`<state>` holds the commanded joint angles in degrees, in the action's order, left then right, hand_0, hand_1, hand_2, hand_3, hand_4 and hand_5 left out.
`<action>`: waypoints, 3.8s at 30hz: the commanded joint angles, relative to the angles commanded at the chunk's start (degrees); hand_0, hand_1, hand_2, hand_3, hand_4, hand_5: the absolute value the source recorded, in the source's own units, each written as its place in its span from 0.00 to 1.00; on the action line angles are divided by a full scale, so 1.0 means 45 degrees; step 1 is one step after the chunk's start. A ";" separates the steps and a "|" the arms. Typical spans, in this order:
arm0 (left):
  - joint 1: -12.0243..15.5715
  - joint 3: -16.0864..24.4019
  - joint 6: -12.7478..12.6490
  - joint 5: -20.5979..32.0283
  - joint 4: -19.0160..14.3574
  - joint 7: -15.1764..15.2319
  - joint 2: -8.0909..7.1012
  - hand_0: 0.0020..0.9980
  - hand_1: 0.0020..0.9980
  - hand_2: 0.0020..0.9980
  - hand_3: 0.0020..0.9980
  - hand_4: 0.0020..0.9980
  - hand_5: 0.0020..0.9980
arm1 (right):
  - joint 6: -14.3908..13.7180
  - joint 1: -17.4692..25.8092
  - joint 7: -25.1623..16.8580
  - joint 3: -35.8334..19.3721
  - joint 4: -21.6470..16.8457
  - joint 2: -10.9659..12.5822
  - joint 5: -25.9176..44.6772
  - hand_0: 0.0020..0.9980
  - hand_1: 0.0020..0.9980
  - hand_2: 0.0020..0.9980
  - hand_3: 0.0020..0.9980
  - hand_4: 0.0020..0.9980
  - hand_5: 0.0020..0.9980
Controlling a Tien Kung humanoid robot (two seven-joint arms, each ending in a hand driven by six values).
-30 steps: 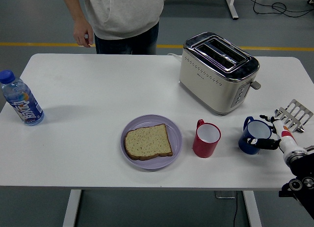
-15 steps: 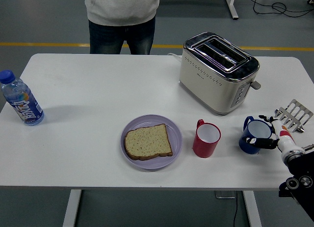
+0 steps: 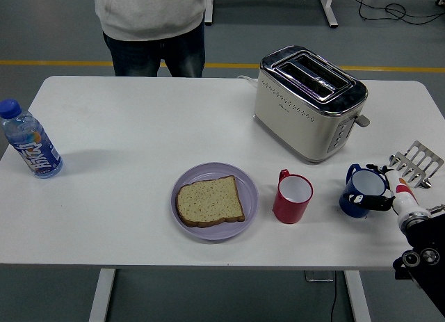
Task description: Pick up the cup,pour liquid into bread,place the cup on the desk
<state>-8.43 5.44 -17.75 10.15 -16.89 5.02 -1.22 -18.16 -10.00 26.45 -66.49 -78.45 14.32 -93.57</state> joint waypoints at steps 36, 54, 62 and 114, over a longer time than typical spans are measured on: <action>-0.0019 -0.0066 0.0006 0.0123 -0.0010 0.0031 -0.0006 0.71 0.72 0.73 0.58 0.28 1.00 | -0.0885 -0.0077 0.0238 0.0133 0.0134 -0.0085 0.0504 0.61 0.56 0.66 0.70 0.88 0.20; -0.0035 -0.0075 0.0014 0.0128 -0.0008 0.0039 -0.0018 0.71 0.73 0.74 0.58 0.28 1.00 | -0.1247 -0.0088 0.0399 0.0166 0.0133 -0.0102 0.0544 0.47 0.46 0.57 0.60 0.78 0.12; -0.0036 -0.0038 0.0012 0.0070 -0.0008 0.0010 -0.0019 0.71 0.73 0.74 0.58 0.28 1.00 | -0.1310 -0.0093 0.0408 0.0178 0.0113 -0.0103 0.0484 0.45 0.45 0.56 0.58 0.77 0.11; -0.0013 -0.0058 0.0004 0.0125 0.0020 0.0005 -0.0045 0.71 0.72 0.73 0.58 0.27 1.00 | -0.0896 -0.1464 0.0578 0.0667 -0.2254 0.2273 0.0340 0.32 0.30 0.47 0.50 0.70 0.08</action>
<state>-8.49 5.17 -17.73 10.72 -16.80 5.05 -1.42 -22.19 -16.58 29.05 -63.49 -88.60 24.55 -92.04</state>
